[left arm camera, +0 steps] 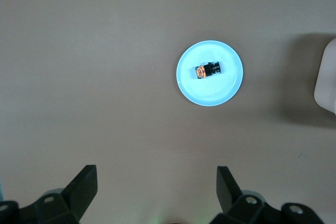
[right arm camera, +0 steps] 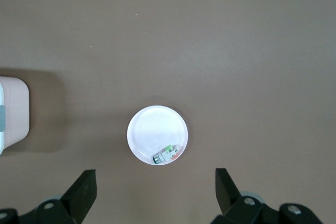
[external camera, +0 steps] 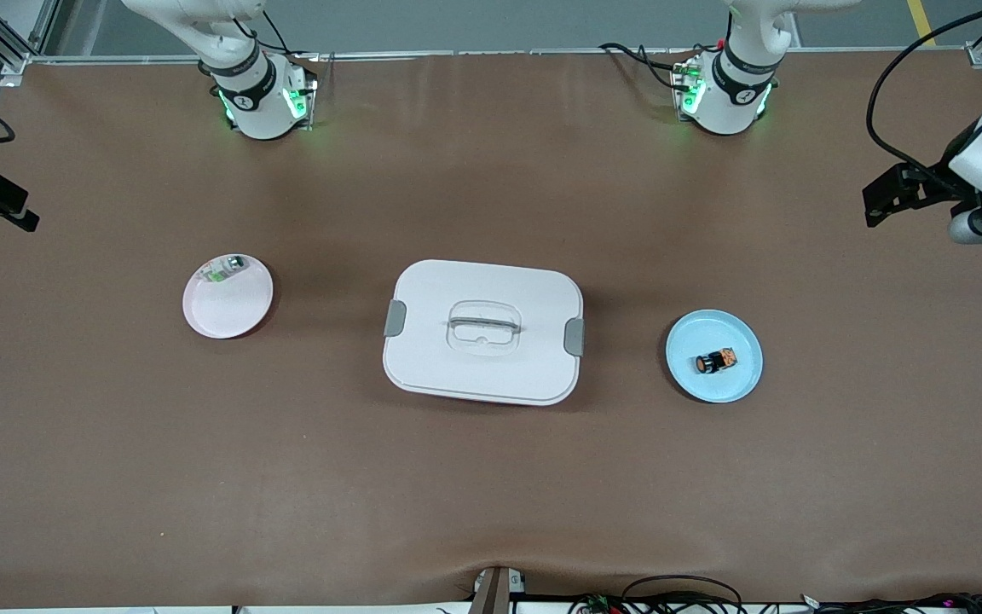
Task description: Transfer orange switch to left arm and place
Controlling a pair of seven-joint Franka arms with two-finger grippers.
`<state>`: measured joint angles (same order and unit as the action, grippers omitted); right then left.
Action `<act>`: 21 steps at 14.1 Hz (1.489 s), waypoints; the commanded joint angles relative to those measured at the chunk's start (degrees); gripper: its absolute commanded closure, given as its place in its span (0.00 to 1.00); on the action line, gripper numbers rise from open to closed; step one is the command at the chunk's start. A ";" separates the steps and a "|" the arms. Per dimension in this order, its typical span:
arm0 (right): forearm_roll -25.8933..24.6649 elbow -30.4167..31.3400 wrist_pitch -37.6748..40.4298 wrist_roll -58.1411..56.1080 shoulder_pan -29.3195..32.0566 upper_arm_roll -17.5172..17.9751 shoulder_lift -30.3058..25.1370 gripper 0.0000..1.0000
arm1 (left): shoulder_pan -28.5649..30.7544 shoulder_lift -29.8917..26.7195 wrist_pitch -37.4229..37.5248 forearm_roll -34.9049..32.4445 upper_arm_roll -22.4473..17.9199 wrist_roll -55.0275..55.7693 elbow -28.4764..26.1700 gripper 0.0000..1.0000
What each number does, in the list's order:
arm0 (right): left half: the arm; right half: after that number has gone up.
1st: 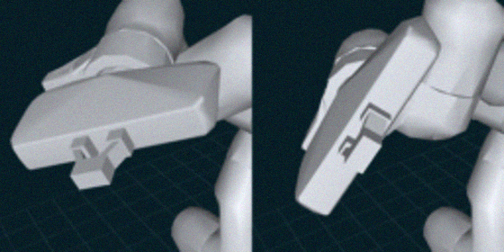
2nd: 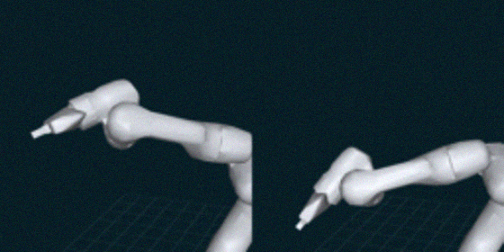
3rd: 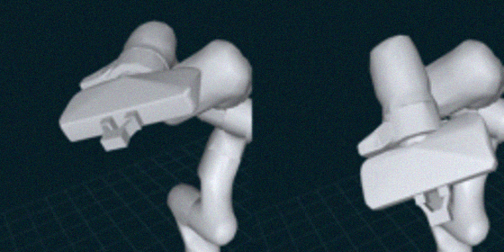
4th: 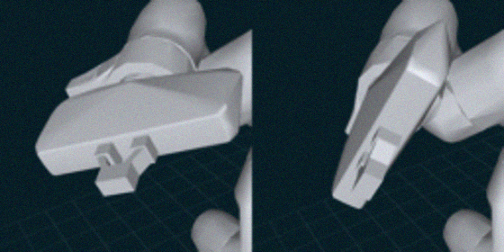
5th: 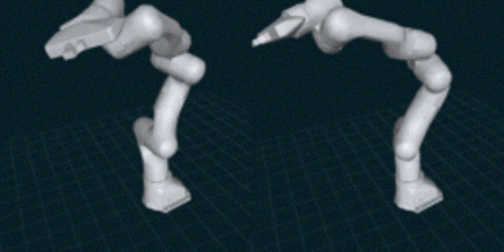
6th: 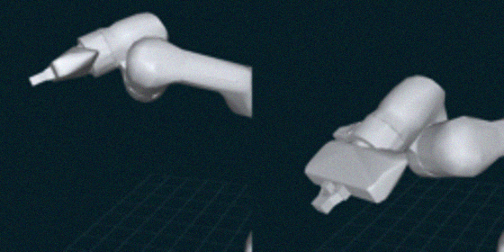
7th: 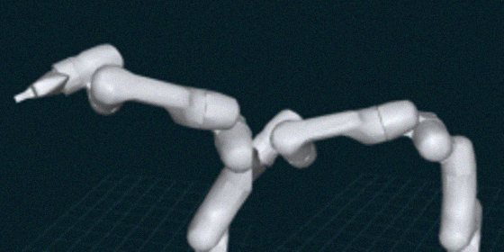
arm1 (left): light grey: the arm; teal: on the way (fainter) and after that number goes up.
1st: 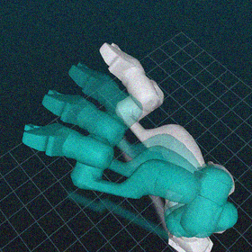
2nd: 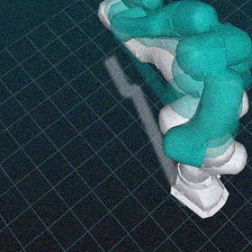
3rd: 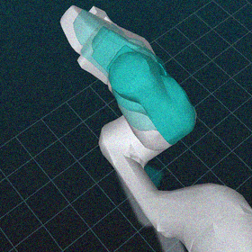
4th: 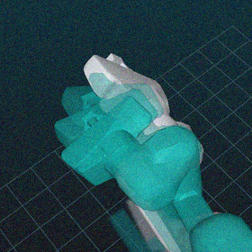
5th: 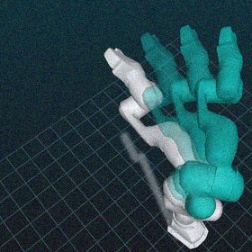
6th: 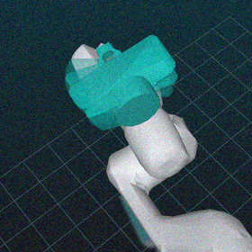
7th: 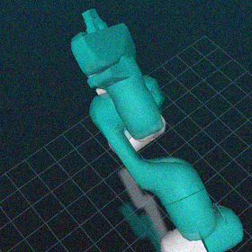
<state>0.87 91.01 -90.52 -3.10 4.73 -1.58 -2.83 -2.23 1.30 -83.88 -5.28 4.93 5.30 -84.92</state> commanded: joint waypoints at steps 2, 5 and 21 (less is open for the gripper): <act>-0.87 -1.36 0.52 -0.77 1.07 0.79 0.55 0.00 | -0.14 -2.53 0.13 1.67 -0.88 -0.19 -1.91 0.00; -0.87 -1.36 0.43 -0.77 1.07 0.71 0.55 0.00 | -0.05 -4.28 -0.40 2.11 -0.44 -0.20 -3.66 0.00; -0.87 -1.36 0.34 -0.77 1.07 0.79 0.55 0.00 | 0.30 -8.60 1.53 5.19 -0.79 1.47 -7.19 0.00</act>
<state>0.87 90.92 -90.55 -3.10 4.74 -1.58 -2.83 -1.97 -8.42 -83.41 -0.26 4.53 6.02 -94.22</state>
